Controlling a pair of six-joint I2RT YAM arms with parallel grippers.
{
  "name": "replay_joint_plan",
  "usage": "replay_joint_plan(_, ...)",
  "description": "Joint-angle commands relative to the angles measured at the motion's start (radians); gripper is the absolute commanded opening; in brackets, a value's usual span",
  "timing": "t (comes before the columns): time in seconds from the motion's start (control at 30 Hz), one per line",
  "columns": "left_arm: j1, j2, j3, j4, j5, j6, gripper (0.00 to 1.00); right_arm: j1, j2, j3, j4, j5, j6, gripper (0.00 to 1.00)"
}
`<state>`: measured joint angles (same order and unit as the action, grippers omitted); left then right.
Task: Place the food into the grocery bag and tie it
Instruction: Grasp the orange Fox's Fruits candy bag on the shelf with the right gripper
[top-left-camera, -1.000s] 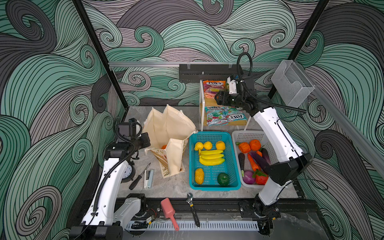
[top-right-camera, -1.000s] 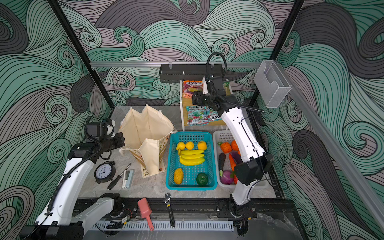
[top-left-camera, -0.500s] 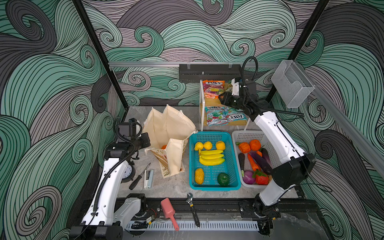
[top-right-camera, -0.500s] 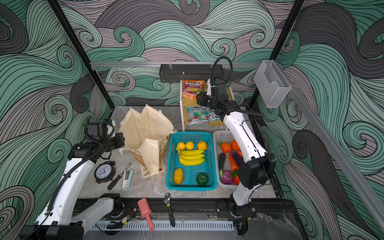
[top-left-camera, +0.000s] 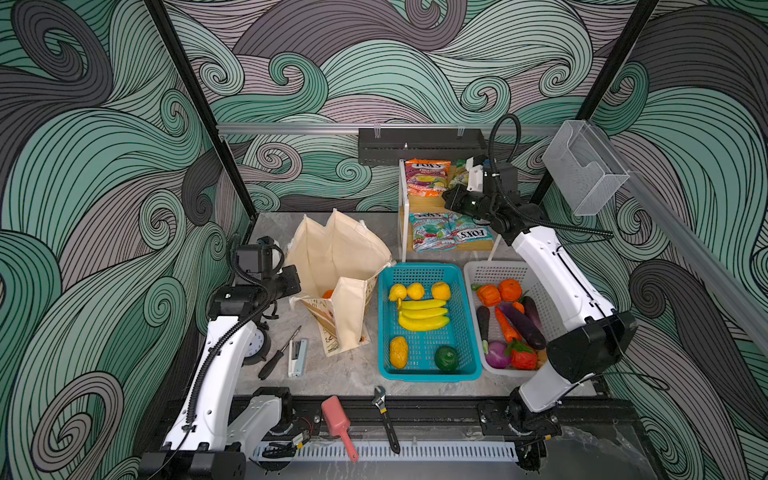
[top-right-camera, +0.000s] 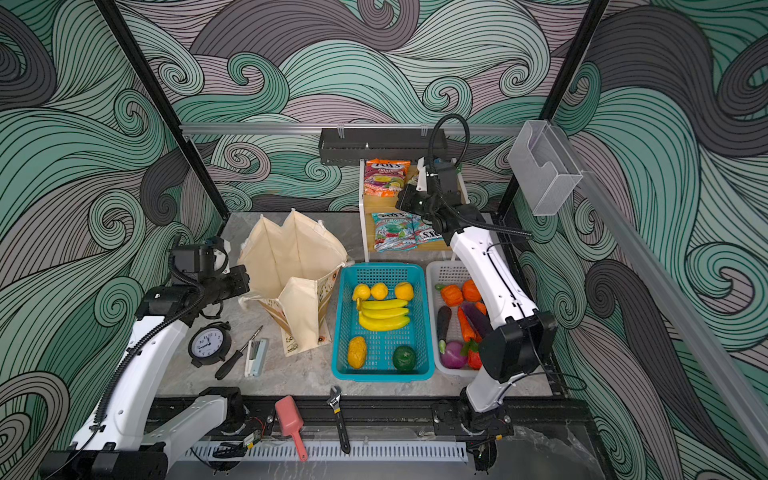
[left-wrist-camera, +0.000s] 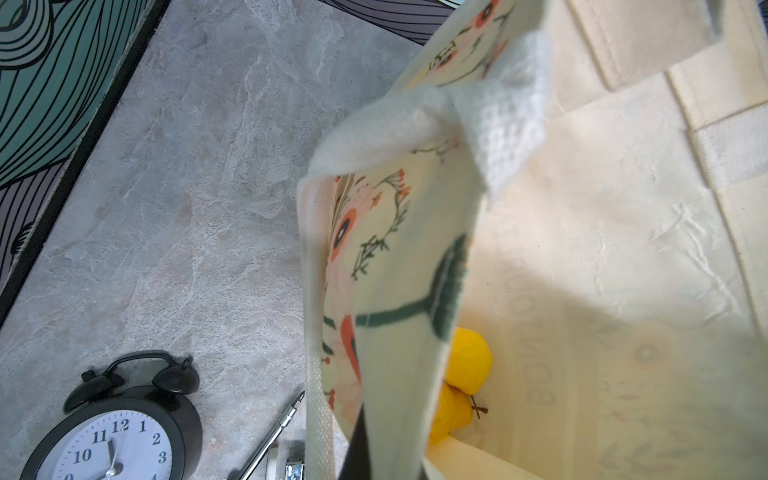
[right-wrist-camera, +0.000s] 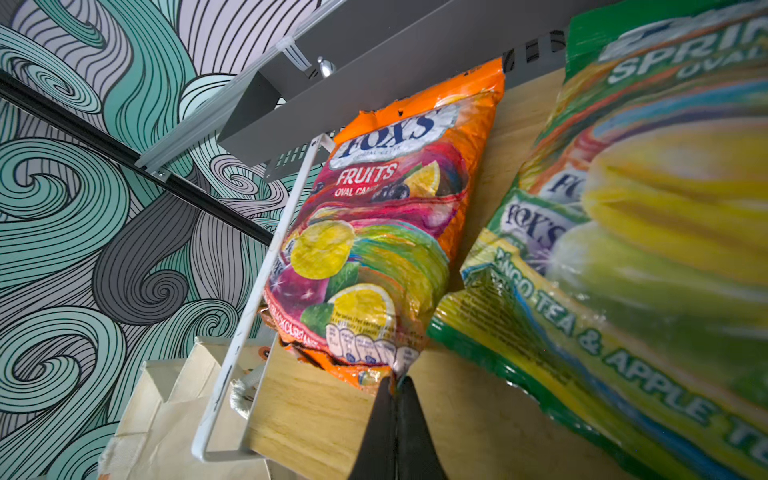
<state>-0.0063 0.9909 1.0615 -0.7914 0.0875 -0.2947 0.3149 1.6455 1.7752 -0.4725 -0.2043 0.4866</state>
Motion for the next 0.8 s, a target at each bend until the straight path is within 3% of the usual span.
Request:
replay_joint_plan(0.0, 0.006, -0.008, 0.0, 0.01, 0.019, 0.017, 0.0, 0.001, -0.102, -0.039, 0.009, -0.041, 0.001, 0.0)
replay_joint_plan(0.27, 0.006, -0.018, 0.0, 0.012, 0.023, 0.018, 0.01, -0.022, -0.196, -0.098, -0.072, -0.116, -0.02, 0.0)
replay_joint_plan(0.43, 0.006, -0.027, -0.001, 0.015, 0.025, 0.017, 0.01, -0.053, -0.176, -0.099, -0.107, -0.171, -0.019, 0.03)
replay_joint_plan(0.6, 0.006, -0.024, -0.001, 0.013, 0.025, 0.018, 0.01, -0.061, -0.194, -0.119, -0.106, -0.148, -0.023, 0.4)
replay_joint_plan(0.77, 0.006, -0.029, -0.001, 0.015, 0.026, 0.017, 0.02, -0.075, -0.19, -0.102, -0.106, -0.144, -0.023, 0.56)
